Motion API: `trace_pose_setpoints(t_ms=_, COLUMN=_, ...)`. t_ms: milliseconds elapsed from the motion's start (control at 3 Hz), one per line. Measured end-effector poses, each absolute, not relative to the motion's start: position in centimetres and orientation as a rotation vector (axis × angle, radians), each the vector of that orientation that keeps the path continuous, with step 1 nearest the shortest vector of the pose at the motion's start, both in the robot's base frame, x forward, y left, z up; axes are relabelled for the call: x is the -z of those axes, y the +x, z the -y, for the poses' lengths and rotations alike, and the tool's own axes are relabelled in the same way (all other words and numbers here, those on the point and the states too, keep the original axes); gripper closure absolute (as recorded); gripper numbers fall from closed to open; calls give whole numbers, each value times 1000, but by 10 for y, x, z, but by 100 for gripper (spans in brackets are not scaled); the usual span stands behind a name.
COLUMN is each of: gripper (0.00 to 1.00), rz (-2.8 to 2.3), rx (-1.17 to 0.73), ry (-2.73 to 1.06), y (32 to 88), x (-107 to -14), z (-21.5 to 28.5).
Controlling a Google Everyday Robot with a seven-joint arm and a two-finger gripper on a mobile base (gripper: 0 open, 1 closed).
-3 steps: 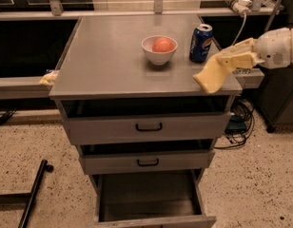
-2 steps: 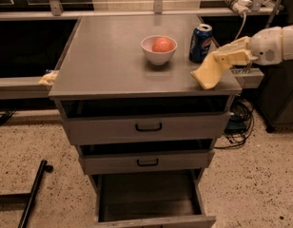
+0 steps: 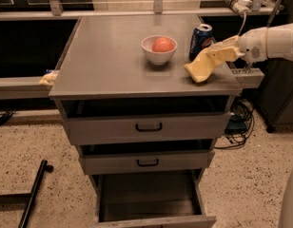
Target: Pick sponge from bottom drawer and place on counter
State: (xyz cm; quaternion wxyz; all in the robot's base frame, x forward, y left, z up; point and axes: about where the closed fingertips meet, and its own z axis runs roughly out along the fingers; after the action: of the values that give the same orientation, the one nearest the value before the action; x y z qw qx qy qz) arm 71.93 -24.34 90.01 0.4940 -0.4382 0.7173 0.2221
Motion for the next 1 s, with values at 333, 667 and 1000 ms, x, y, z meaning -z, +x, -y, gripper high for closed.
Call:
trace_pose_setpoints(t_ms=333, gripper=81, rz=-1740, rx=-539, ry=-1061, y=720, x=-900, z=243)
trace_pose_setpoints(t_ms=667, gripper=58, rz=-1740, rx=-539, ry=-1061, y=720, x=-900, z=243)
trace_pose_setpoints(t_ms=1000, gripper=35, rz=-1740, rx=-539, ry=-1061, y=720, x=-900, z=243)
